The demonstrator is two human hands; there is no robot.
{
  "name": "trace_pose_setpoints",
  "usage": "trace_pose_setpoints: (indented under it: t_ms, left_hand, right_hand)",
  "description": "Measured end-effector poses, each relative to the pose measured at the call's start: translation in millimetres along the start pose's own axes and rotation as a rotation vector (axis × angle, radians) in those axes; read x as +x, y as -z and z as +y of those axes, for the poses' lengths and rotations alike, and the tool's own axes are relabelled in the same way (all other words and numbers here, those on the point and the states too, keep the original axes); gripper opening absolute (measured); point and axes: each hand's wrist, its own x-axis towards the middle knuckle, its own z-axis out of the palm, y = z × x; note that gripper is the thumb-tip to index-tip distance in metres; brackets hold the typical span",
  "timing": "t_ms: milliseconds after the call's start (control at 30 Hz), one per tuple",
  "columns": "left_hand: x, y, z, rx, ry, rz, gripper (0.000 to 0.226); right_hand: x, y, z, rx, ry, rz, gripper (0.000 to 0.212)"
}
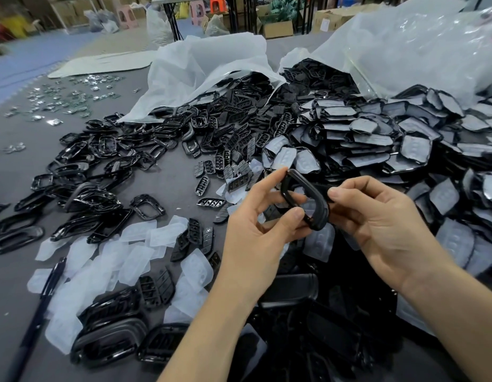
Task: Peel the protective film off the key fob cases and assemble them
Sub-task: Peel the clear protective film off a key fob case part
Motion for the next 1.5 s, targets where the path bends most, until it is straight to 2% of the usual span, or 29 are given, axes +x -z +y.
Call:
trace_pose_setpoints:
  t_ms: [167, 467, 667, 800, 967, 1200, 1500]
  left_hand:
    - [0.3, 0.1, -1.7, 0.003, -0.002, 0.037, 0.048]
    - [-0.6, 2.2, -0.3, 0.067, -0.006, 0.078, 0.040]
    - [-3.4, -0.1, -2.3, 0.319, -0.091, 0.127, 0.037]
    - [-4.7, 0.9, -1.4, 0.382, -0.137, 0.172, 0.029]
    - [-4.7, 0.1, 2.3, 0.497, -0.191, 0.188, 0.037]
    - [-4.2, -0.1, 2.3, 0.393, -0.138, 0.227, 0.032]
    - [-1.6, 0.6, 2.2, 0.293, -0.051, 0.237, 0.028]
  right_hand:
    - [-4.8, -2.3, 0.3, -0.025, 0.020, -0.073, 0.023]
    - [-6.4, -5.6, 0.9, 0.010, -0.025, -0.165, 0.008]
    - [-6.3, -4.3, 0.8, -0.129, 0.044, -0.133, 0.019]
    - [-7.1, -4.2, 2.0, -0.188, 0.085, -0.159, 0.029]
    - [-7.1, -4.8, 4.8, -0.275, 0.119, -0.161, 0.024]
    - [-5.7, -3.5, 6.2, -0.226, 0.080, -0.177, 0.023]
    - [-9.0, -6.8, 4.7, -0.347, 0.092, -0.221, 0.024]
